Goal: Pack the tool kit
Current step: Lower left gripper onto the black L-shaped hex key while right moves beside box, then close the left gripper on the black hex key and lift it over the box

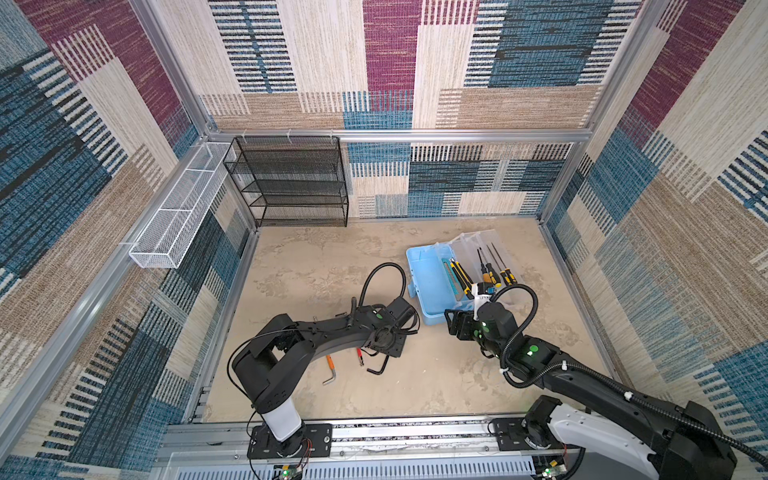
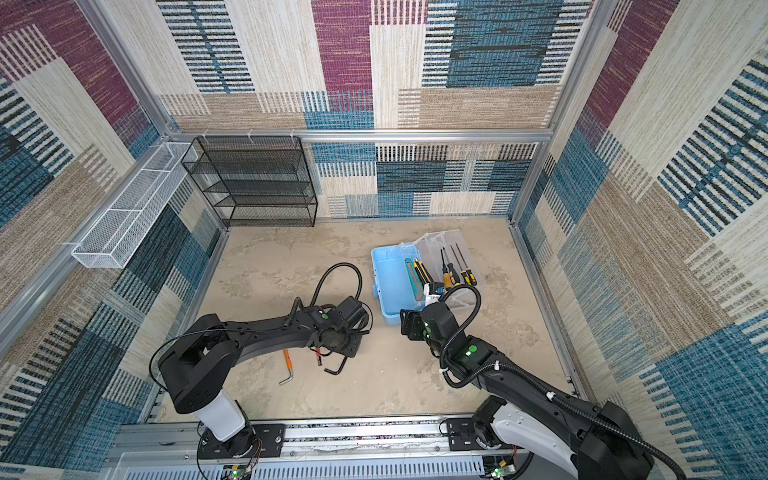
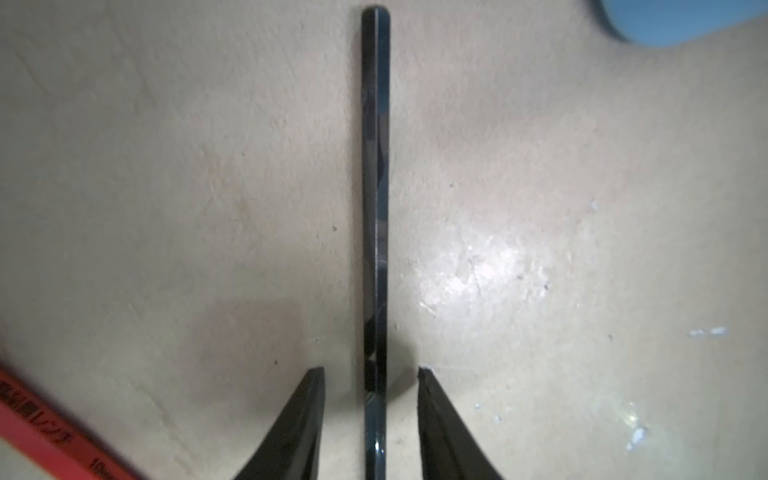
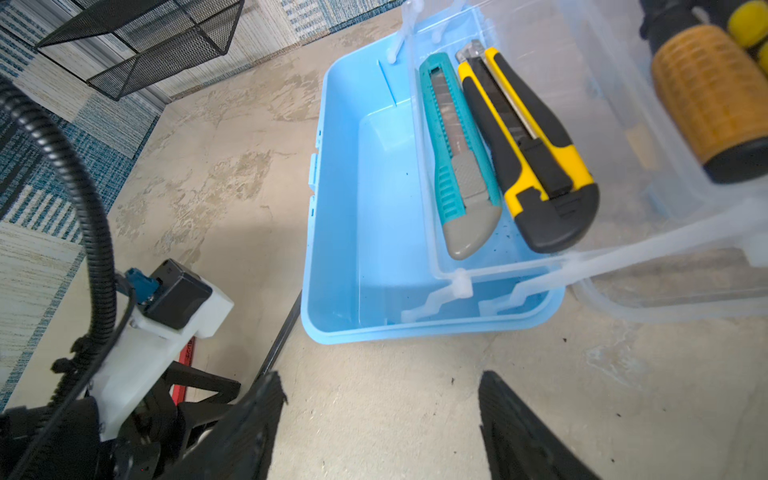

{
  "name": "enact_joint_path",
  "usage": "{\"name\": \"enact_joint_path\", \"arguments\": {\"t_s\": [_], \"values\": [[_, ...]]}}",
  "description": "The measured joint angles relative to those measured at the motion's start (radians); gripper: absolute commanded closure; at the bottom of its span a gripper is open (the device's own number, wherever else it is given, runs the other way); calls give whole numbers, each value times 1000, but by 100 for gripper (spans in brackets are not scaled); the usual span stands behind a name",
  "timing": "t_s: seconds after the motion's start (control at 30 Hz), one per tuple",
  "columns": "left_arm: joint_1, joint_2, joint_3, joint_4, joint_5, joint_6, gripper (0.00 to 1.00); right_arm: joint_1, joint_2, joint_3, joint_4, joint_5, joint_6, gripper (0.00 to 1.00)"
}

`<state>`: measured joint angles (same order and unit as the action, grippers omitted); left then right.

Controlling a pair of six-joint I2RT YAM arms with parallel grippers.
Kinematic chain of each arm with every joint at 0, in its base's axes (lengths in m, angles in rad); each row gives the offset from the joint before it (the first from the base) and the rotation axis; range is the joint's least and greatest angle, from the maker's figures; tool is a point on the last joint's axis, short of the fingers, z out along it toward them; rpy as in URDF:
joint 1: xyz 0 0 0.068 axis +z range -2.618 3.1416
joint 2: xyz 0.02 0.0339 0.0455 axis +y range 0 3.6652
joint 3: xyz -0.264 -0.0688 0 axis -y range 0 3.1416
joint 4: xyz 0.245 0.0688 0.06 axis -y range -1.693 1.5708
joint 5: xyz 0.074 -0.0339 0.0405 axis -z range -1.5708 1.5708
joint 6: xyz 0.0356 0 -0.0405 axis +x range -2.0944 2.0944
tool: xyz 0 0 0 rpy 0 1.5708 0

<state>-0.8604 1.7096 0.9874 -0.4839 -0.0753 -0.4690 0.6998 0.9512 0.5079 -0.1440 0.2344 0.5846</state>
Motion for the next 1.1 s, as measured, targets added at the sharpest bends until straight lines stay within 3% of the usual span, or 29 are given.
{"name": "enact_joint_path", "arguments": {"t_s": [0.13,0.2,0.63,0.93,1.1], "values": [[0,13,7,1,-3,1,66,-9,0,3,1,1,-11,23],[-2,18,11,1,-3,5,76,-15,5,6,1,2,-16,23],[0,31,14,9,4,22,92,-51,16,8,25,0,-50,22],[3,11,-4,36,15,22,100,-56,13,-1,28,-8,-51,22],[21,-44,-53,51,92,8,100,-61,2,-10,30,-7,-51,22]]}}
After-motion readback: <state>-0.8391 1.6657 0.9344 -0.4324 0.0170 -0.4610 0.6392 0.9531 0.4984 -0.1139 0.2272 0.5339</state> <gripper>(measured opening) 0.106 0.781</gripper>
